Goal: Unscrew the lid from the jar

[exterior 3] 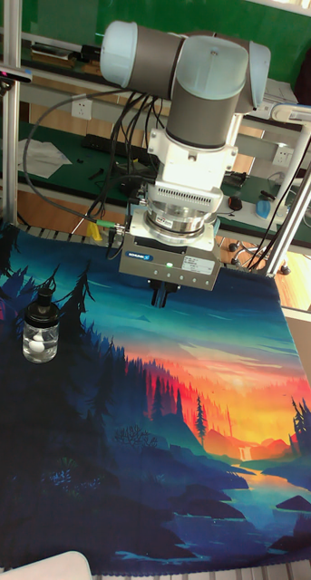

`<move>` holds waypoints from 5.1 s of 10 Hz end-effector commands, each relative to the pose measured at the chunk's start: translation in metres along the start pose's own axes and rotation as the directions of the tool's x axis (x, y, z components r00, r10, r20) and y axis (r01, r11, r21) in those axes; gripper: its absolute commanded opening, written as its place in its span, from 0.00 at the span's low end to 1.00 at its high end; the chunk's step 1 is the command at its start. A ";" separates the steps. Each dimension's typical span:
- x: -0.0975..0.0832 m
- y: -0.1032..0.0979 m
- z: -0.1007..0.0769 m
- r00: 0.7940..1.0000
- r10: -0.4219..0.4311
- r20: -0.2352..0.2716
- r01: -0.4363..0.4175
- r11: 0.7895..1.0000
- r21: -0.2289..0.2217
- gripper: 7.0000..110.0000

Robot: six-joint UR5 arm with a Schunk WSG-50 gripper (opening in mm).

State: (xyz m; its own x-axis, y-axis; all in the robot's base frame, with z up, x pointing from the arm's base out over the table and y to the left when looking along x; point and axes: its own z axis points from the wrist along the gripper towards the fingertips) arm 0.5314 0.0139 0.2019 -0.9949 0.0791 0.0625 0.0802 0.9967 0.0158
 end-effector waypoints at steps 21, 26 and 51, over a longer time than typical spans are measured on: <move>0.002 -0.045 0.007 0.981 -0.141 0.132 0.148 0.988 -0.045 0.00; -0.013 -0.049 -0.001 0.948 -0.187 0.258 0.209 0.976 -0.059 0.00; 0.019 -0.092 -0.009 0.887 -0.115 0.447 0.163 0.984 -0.071 0.00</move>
State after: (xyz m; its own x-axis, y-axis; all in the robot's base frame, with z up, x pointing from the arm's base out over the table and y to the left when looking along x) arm 0.5001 -0.0776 0.2056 -0.9257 -0.0807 -0.3695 -0.1166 0.9903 0.0758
